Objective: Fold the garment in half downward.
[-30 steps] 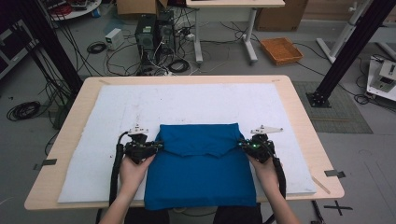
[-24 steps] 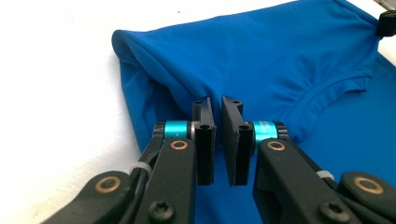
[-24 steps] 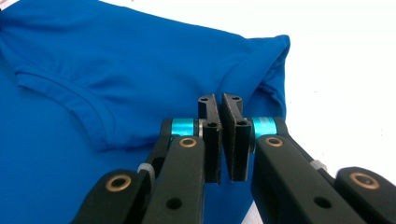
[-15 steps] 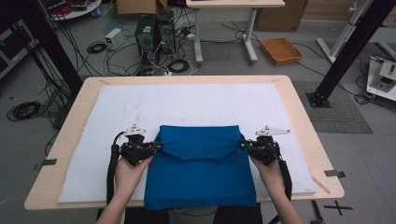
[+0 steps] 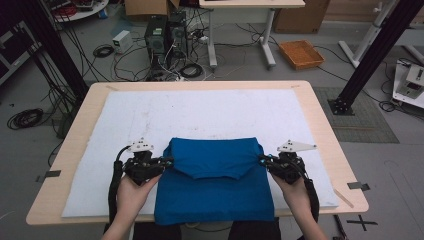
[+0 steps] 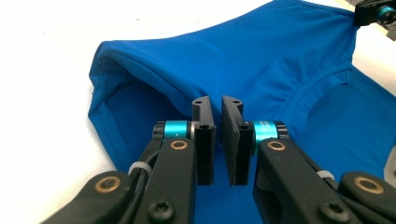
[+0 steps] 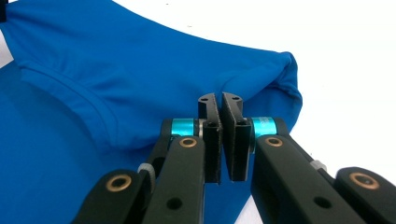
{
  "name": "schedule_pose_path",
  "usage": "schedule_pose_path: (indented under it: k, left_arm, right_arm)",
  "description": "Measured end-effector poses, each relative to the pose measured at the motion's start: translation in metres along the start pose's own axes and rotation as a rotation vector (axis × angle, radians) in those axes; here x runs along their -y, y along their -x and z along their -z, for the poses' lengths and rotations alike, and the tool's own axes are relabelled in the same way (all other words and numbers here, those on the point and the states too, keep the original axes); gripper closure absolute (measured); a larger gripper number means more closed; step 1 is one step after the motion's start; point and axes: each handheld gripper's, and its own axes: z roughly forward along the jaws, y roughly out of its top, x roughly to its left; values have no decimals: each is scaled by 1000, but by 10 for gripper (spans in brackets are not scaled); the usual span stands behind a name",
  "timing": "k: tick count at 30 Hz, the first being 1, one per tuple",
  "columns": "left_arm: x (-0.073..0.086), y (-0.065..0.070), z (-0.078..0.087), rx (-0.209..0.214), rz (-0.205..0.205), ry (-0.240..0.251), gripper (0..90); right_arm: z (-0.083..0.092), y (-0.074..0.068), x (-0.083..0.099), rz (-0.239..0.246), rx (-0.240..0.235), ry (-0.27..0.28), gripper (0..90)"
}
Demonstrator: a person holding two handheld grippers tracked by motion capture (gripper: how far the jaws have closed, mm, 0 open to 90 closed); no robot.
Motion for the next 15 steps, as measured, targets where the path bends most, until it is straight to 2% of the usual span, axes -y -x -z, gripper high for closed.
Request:
schedule_pose_path:
  k: [7,8,15]
  left_arm:
    - [3,3,3,6,-2,3,833]
    - [3,4,5,9,-11,-4,833]
    - [13,13,13,35,-18,-12,834]
  right_arm:
    - [8,-4,3,2,-9,2,871]
    - [9,-5,4,1,-11,1,871]
    - [16,-13,12,19,-28,-2,871]
